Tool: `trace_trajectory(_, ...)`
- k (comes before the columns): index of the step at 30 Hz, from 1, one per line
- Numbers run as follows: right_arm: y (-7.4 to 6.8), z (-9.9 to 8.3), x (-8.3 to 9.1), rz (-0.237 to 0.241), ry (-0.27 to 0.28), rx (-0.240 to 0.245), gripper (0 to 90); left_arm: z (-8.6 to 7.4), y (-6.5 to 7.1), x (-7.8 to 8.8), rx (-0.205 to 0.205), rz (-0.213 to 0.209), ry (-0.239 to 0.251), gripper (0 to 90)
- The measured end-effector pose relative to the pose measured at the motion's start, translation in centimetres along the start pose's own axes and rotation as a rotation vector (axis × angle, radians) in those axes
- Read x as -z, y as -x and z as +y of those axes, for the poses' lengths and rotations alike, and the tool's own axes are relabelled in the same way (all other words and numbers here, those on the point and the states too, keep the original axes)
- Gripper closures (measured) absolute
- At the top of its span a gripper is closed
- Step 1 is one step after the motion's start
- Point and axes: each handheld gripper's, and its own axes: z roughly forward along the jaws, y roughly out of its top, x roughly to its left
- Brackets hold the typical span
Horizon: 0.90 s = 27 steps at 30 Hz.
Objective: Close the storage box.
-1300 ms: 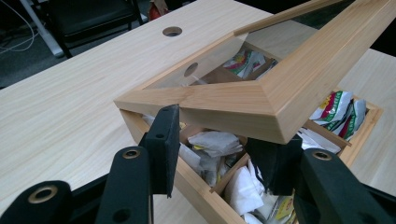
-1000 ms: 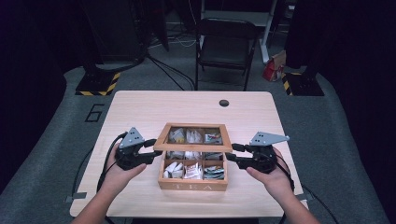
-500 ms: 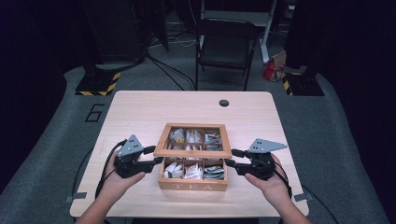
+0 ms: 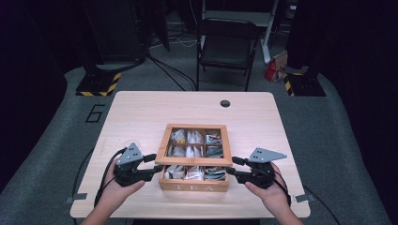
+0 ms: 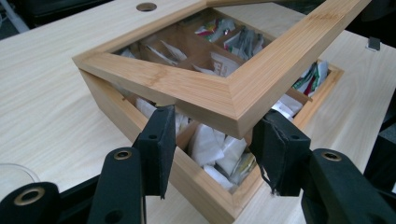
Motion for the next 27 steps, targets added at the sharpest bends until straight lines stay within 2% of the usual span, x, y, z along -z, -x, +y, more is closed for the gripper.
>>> trace_trajectory(9, -0.3, -1.4, -0.4, 0.004, -0.005, 0.001, 53.5, -1.2, 0.3, -0.5, 0.007, -0.003, -0.016, 49.8)
trace_trajectory(27, -0.8, -3.4, -1.5, 0.007, -0.070, 0.023, 53.6, -3.2, 1.1, -1.1, 0.021, -0.023, -0.058, 50.7)
